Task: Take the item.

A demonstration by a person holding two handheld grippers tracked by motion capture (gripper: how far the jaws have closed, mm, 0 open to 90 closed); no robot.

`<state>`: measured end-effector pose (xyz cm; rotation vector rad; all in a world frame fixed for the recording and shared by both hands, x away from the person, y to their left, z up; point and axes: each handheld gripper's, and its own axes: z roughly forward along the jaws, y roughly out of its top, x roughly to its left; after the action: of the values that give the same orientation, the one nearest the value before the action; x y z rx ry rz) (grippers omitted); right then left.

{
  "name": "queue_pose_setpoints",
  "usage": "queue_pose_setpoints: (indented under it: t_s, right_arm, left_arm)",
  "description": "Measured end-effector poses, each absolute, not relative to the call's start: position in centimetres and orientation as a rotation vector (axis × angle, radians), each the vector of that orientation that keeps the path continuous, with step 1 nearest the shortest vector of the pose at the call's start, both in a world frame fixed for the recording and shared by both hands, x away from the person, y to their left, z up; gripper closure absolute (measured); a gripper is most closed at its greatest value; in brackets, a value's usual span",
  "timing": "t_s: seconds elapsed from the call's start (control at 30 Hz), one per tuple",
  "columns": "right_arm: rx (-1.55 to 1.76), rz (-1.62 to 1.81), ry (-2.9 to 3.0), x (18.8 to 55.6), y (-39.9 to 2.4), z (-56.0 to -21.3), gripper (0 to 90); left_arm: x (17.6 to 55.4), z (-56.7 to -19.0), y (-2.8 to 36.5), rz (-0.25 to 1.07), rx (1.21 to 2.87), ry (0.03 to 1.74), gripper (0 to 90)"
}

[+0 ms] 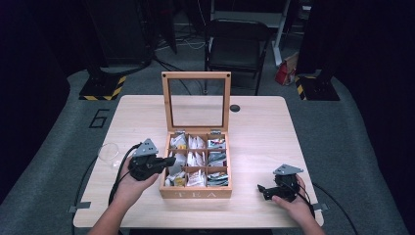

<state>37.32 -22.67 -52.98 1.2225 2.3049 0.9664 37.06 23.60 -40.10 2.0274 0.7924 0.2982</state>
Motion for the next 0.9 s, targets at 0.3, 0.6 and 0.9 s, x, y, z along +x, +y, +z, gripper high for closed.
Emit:
queue_pose_setpoints:
  t_s: [0.3, 0.6, 0.9]
  right_arm:
    - [1.222, 0.966, 2.305, 37.3, -22.7, -53.0, 0.0]
    - [1.222, 0.966, 2.305, 37.3, -22.7, -53.0, 0.0]
    - [1.222, 0.966, 2.305, 37.3, -22.7, -53.0, 0.0]
  left_arm:
    - [37.0, -38.9, 24.1, 0.316, 2.022, 0.792, 90.0]
    - [37.1, -37.7, 24.6, 0.333, 2.01, 0.798, 90.0]
    - [37.2, -37.1, 24.9, 0.347, 2.003, 0.805, 90.0]
